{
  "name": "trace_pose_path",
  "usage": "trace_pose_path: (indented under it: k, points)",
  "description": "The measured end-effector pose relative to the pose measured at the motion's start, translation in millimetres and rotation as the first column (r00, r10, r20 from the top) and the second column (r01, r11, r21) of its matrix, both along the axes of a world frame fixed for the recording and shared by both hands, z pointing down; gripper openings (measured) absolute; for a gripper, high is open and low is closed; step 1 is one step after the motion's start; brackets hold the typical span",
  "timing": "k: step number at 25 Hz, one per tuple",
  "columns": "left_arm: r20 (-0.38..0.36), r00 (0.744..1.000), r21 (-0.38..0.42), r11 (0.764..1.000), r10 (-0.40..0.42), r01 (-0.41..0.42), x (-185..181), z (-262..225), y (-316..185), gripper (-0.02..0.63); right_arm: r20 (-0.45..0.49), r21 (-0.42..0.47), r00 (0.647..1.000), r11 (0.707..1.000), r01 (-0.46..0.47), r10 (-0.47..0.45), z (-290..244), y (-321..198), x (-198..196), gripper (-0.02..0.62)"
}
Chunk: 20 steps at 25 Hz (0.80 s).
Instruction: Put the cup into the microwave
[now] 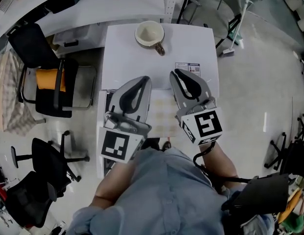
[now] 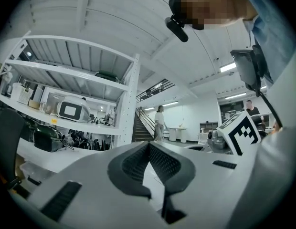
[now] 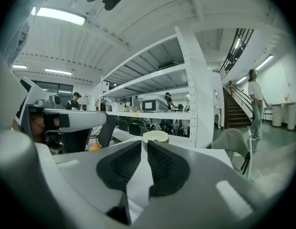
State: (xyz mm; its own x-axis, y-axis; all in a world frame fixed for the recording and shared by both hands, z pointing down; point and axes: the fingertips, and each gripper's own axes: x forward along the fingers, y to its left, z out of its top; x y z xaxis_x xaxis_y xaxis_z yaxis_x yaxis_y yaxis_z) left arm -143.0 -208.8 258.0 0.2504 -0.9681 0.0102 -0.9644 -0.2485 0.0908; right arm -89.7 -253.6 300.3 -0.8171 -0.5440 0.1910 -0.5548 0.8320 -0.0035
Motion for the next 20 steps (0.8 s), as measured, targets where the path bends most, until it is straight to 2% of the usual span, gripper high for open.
trace_pose_path:
  k: [5,13,20]
  points:
    - [-0.026,1.0,-0.006,1.0,0.001,-0.001,-17,5,-16,0.005,-0.023,-0.033,0.999,0.999,-0.03,0.029,15,-25,-15,0.074]
    - [-0.068,0.998,-0.045,0.999,-0.009,0.006,-40,18,-42,0.005,-0.085,-0.084,0.996,0.996,-0.023,0.016,36,-60,-44,0.114]
    - [-0.089,0.996,-0.076,0.997,-0.02,0.014,-52,31,-55,0.005,-0.12,-0.131,0.993,0.991,-0.029,0.013,56,-77,-59,0.114]
